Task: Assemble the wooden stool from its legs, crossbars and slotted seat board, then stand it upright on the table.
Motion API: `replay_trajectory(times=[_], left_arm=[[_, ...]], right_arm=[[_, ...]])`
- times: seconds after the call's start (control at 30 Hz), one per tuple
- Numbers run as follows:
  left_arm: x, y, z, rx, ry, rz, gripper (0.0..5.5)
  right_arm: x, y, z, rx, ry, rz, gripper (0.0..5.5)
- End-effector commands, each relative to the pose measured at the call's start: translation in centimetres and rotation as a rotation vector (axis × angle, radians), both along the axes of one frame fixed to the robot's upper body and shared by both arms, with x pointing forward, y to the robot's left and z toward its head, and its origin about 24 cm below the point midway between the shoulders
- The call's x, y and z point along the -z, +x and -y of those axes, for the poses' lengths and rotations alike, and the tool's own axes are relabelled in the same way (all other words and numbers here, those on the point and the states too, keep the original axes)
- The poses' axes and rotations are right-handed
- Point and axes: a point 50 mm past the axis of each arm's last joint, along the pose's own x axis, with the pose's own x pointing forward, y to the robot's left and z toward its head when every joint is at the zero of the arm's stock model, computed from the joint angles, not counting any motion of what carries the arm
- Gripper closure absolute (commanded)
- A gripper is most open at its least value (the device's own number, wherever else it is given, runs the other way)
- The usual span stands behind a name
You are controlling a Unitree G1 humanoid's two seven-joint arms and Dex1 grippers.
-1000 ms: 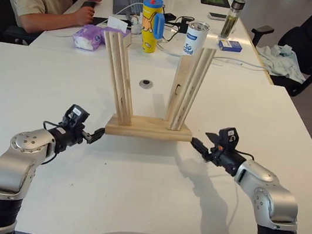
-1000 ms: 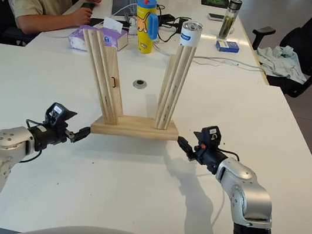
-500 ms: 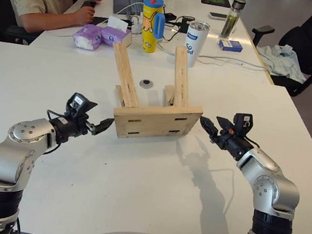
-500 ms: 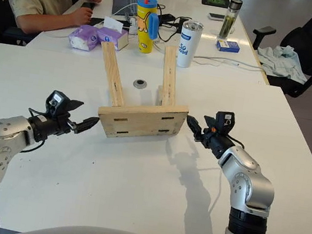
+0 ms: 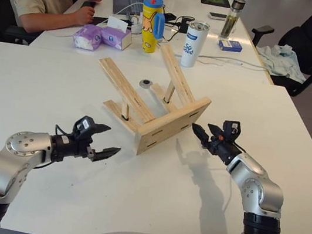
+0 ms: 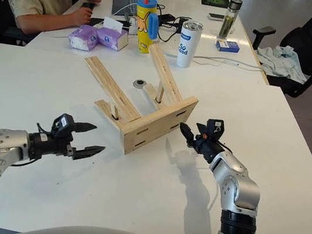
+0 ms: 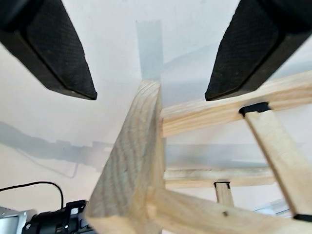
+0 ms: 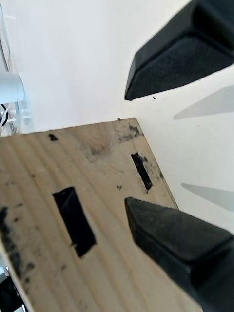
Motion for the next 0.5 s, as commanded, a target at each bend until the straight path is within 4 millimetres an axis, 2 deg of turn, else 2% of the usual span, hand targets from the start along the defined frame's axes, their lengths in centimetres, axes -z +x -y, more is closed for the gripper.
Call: replay_trajectory(times=[0.03, 0.3, 0.4, 0.5], left_arm=[[0.5, 0.3, 1.8, -0.034, -0.034, 0.01, 1.33], [2.0, 2.0, 4.0, -0.061, -0.045, 0.013, 1.33], [2.4, 2.3, 4.7, -0.059, -0.063, 0.004, 1.8], [2.3, 2.5, 4.5, -0.079, -0.086, -0.009, 2.26]], right_arm=[[0.5, -0.1, 0.1, 0.012, -0.001, -0.012, 1.78], [0.8, 0.2, -0.2, 0.011, 0.006, -0.012, 1.78], [0.7, 0.5, -0.1, 0.02, 0.013, -0.007, 1.81], [0.8, 0.6, 0.2, 0.031, 0.006, -0.005, 1.81]])
